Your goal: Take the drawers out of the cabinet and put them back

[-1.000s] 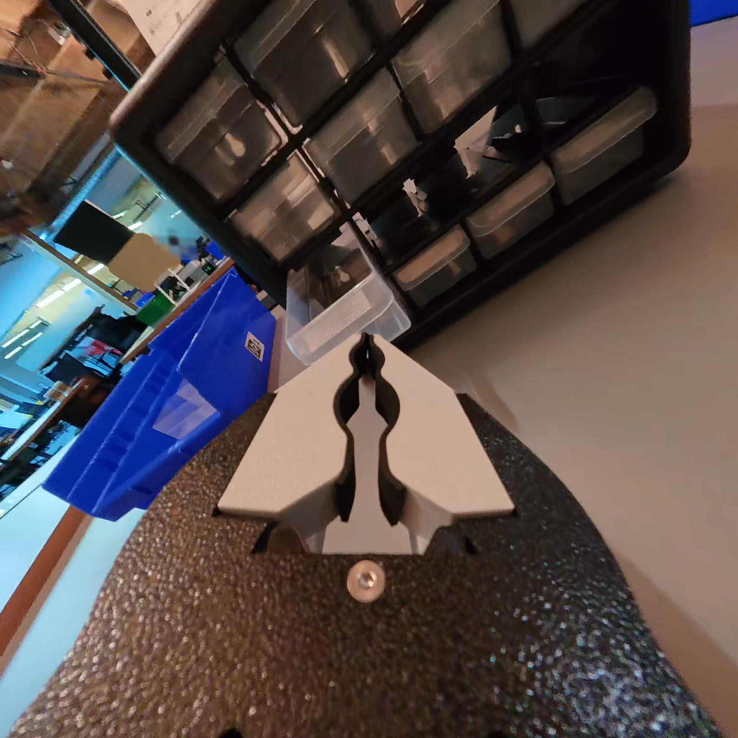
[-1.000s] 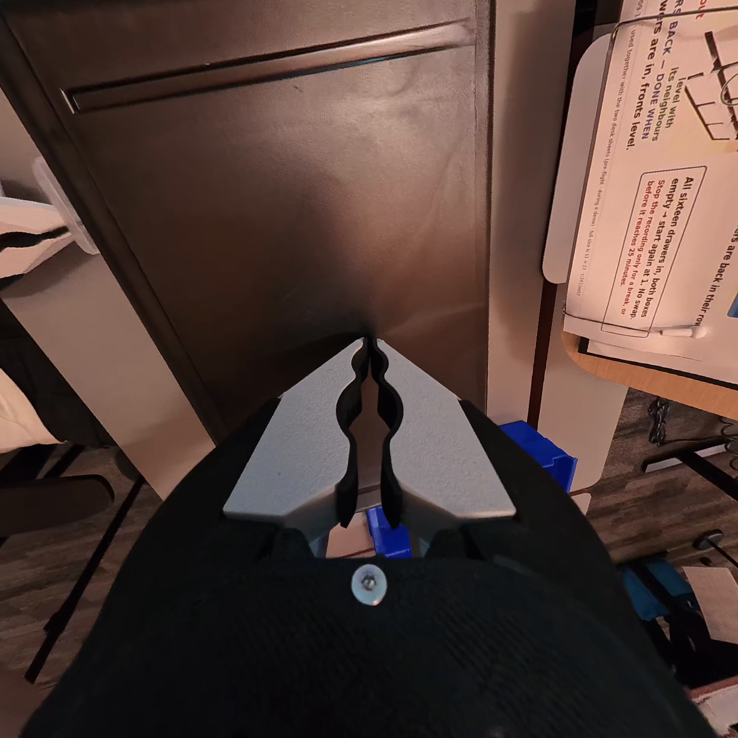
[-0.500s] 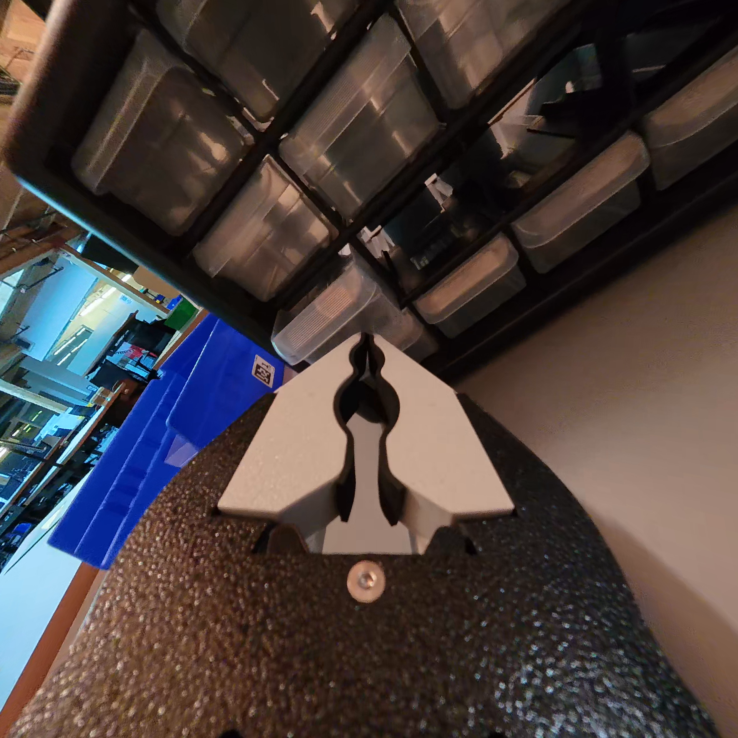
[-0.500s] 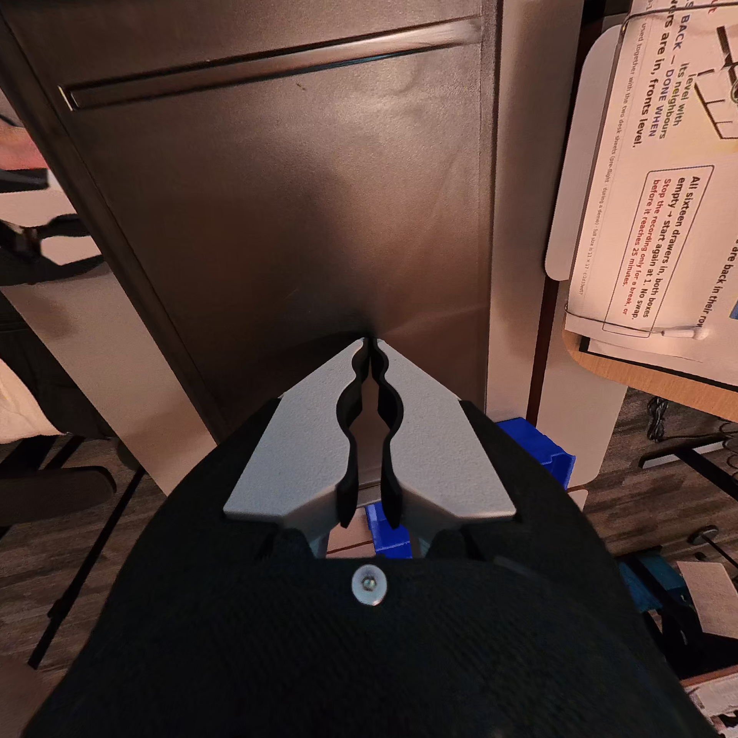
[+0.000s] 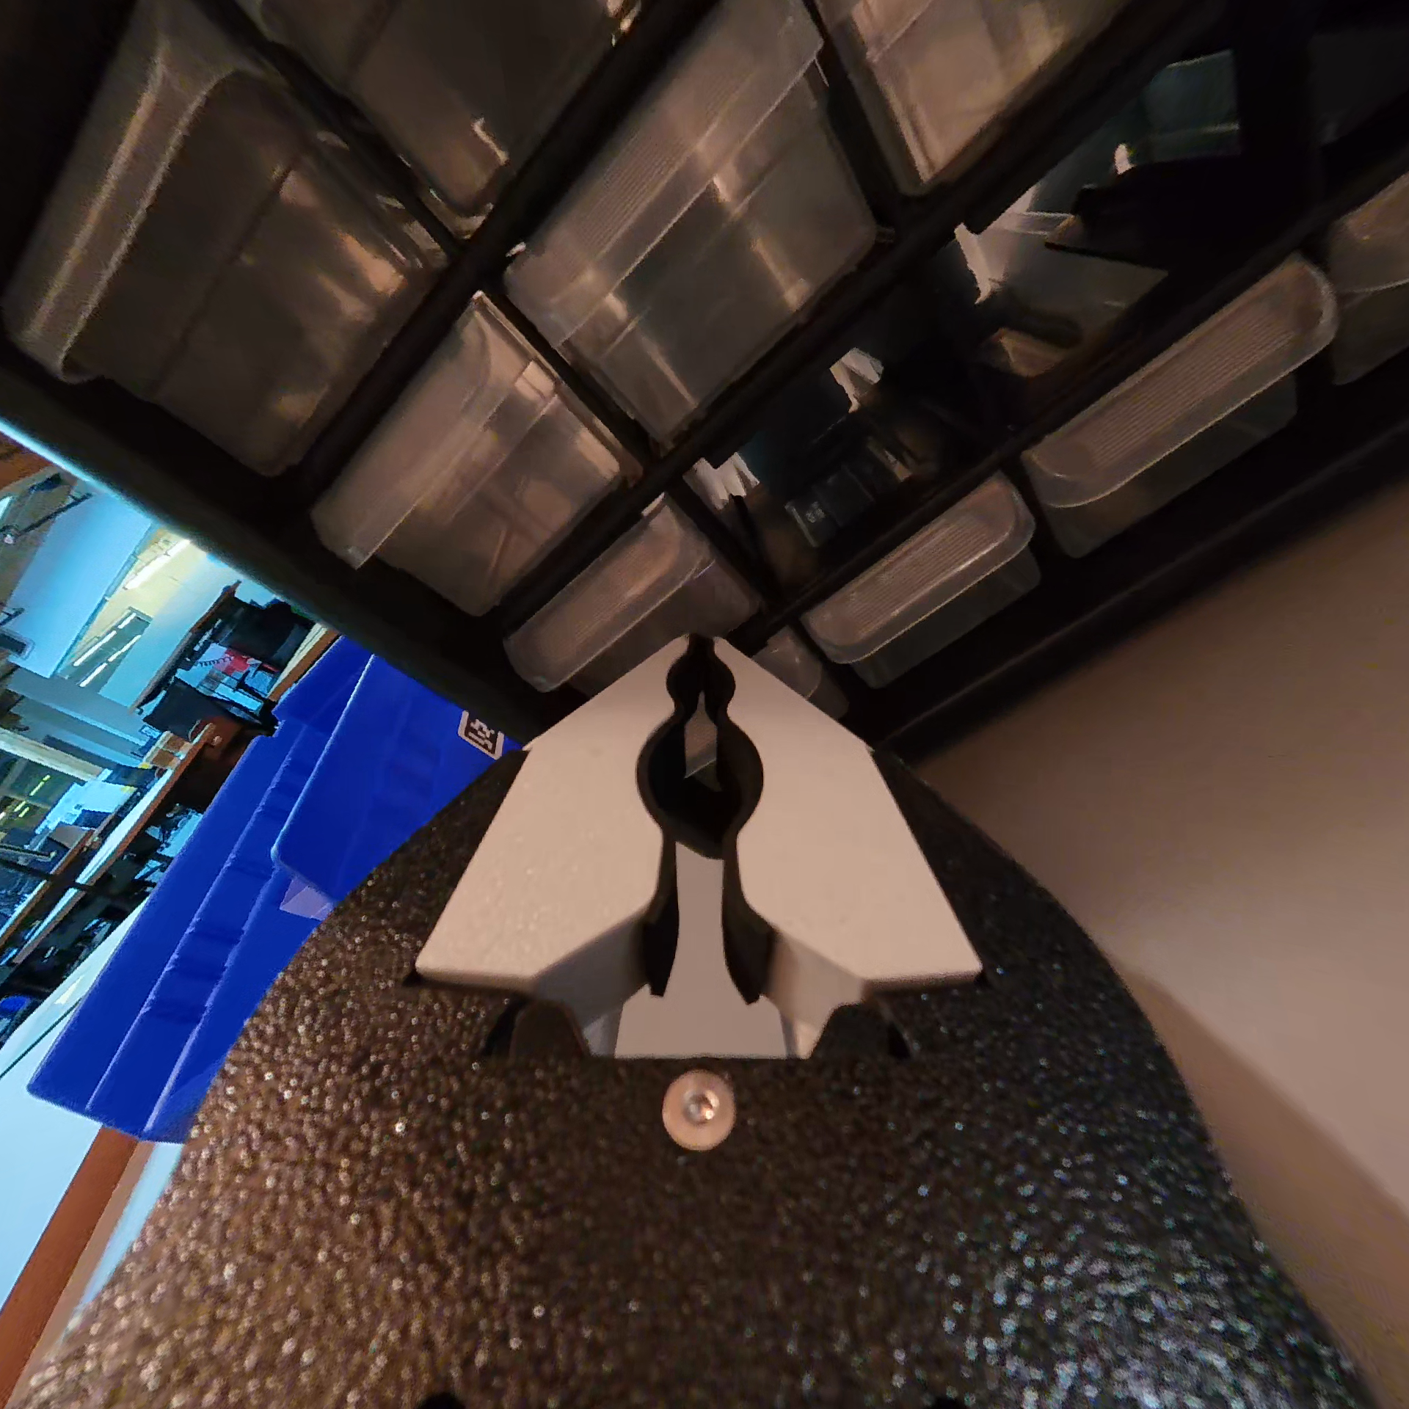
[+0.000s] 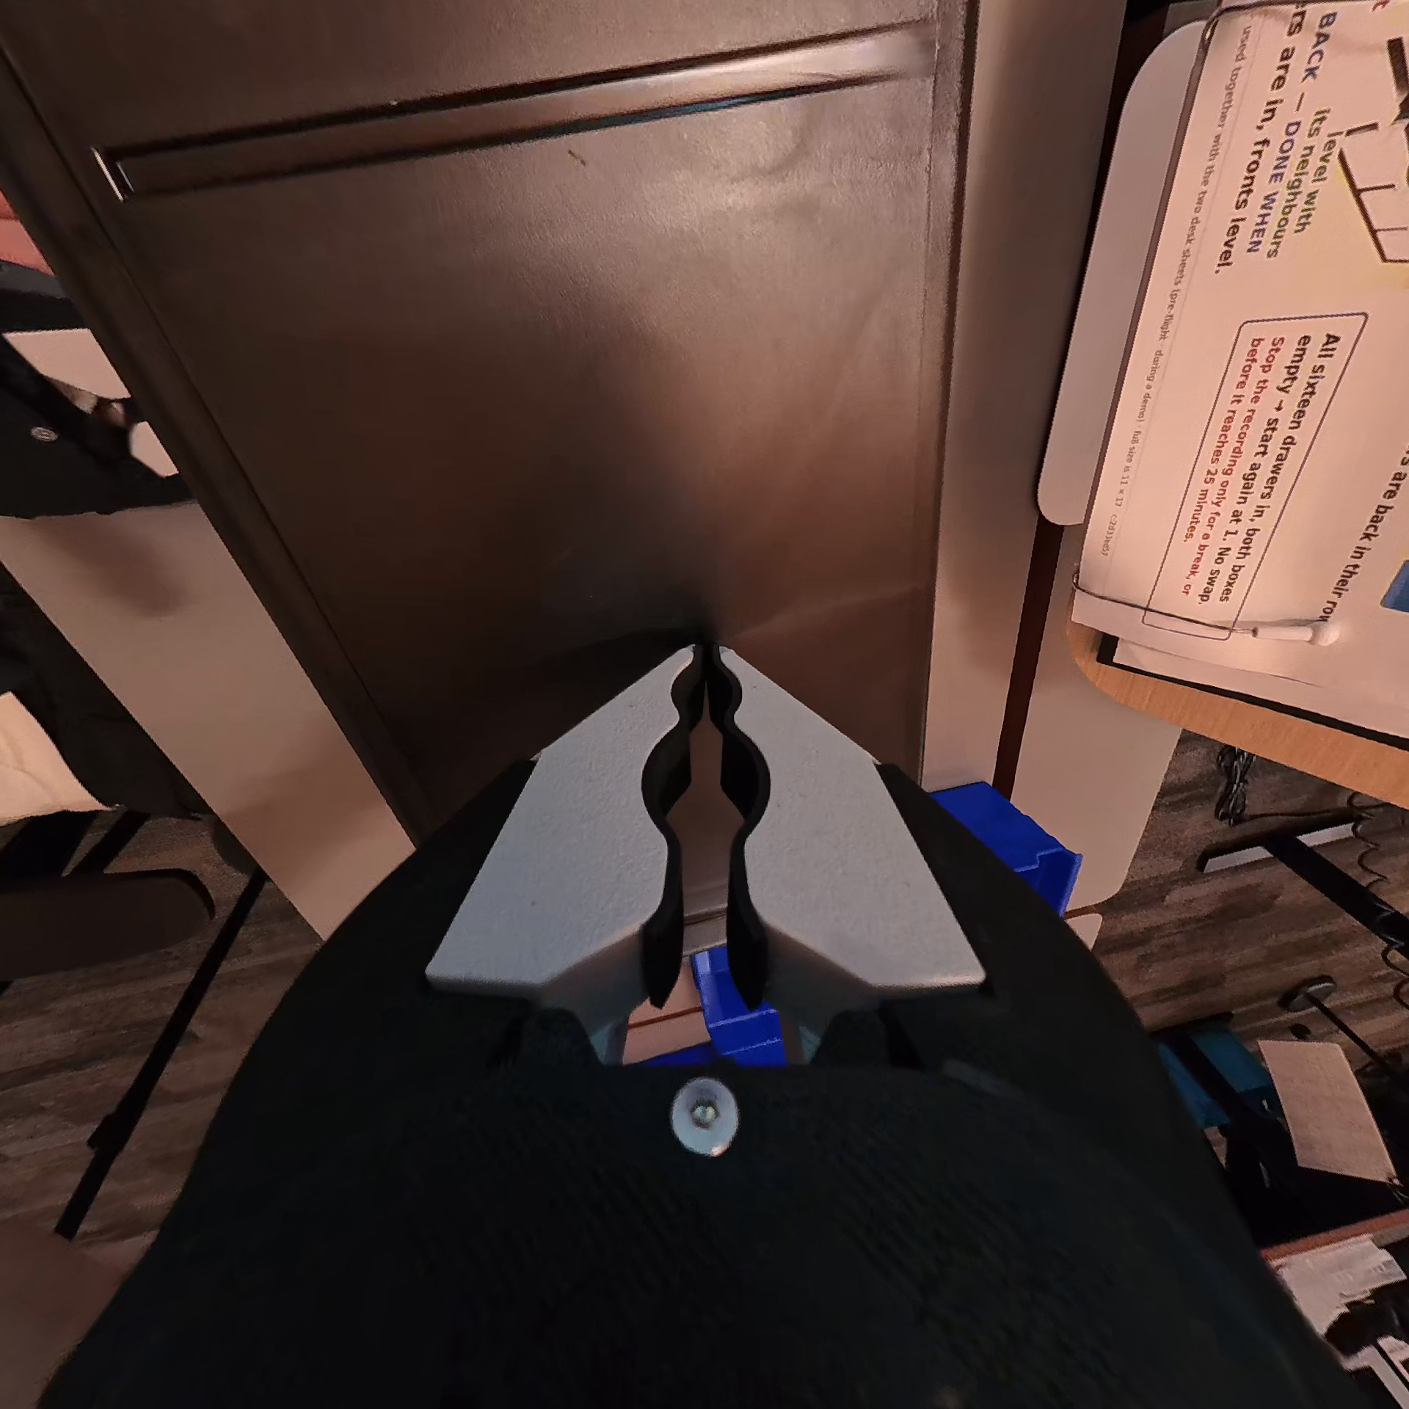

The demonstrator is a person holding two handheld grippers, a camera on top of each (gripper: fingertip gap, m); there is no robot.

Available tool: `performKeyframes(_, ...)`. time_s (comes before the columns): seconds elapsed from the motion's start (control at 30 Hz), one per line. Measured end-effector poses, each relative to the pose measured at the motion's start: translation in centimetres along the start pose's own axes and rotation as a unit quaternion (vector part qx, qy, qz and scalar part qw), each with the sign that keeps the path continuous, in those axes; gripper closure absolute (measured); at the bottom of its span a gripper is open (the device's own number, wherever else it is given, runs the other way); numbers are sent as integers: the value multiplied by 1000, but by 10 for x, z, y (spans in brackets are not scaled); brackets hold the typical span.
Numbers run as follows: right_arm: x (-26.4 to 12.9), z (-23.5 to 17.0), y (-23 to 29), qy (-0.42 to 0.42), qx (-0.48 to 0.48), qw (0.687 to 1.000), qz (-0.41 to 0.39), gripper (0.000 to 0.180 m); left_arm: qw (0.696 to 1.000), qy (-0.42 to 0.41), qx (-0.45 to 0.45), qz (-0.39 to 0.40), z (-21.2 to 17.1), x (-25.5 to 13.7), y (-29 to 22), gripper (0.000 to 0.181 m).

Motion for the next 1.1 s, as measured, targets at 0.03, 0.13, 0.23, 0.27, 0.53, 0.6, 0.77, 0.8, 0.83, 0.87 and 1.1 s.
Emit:
performKeyframes(0.03, 0, 0, 0, 2, -2, 1000, 0, 180, 1000, -4, -1, -1, 1, -2, 0, 181)
performKeyframes(0.13, 0, 0, 0, 0, -3, 1000, -1, 180, 999, -31, -20, -22, 10, -21, 3, 181)
performKeyframes(0.23, 0, 0, 0, -12, -1, 1000, 0, 180, 995, -61, -75, -33, 21, -49, 27, 181)
performKeyframes(0.27, 0, 0, 0, -17, 0, 1000, 2, 180, 993, -62, -101, -21, 22, -57, 46, 181)
performKeyframes(0.53, 0, -1, 0, -43, 8, 999, 11, 180, 955, 115, -254, -101, -13, -12, 203, 166)
performKeyframes(0.6, 0, -1, 0, -49, 11, 999, 13, 180, 927, 206, -265, -164, -34, 16, 211, 154)
performKeyframes(0.77, 0, -1, -1, -49, 16, 999, 18, 180, 861, 376, -259, -224, -80, 83, 215, 137)
performKeyframes(0.8, 0, -1, -1, -46, 13, 999, 17, 180, 844, 403, -264, -235, -87, 93, 211, 134)
performKeyframes(0.83, 0, -1, -1, -42, 11, 999, 18, 180, 827, 432, -269, -241, -95, 102, 208, 133)
performKeyframes(0.87, 0, -1, -1, -38, 10, 999, 19, 180, 810, 459, -270, -246, -102, 108, 203, 131)
performKeyframes(1.1, 0, 0, -1, -19, -3, 999, 28, 180, 759, 565, -205, -250, -144, 130, 175, 140)
Point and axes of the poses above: each gripper's, where its closed fingertips meet, x out along the fingers, z out of its top, y = z × x across the jaws, the point moved 2 cm from there along -x, back along the fingers, and after that the axes turned 5 degrees about -x, right-handed, at the moved point
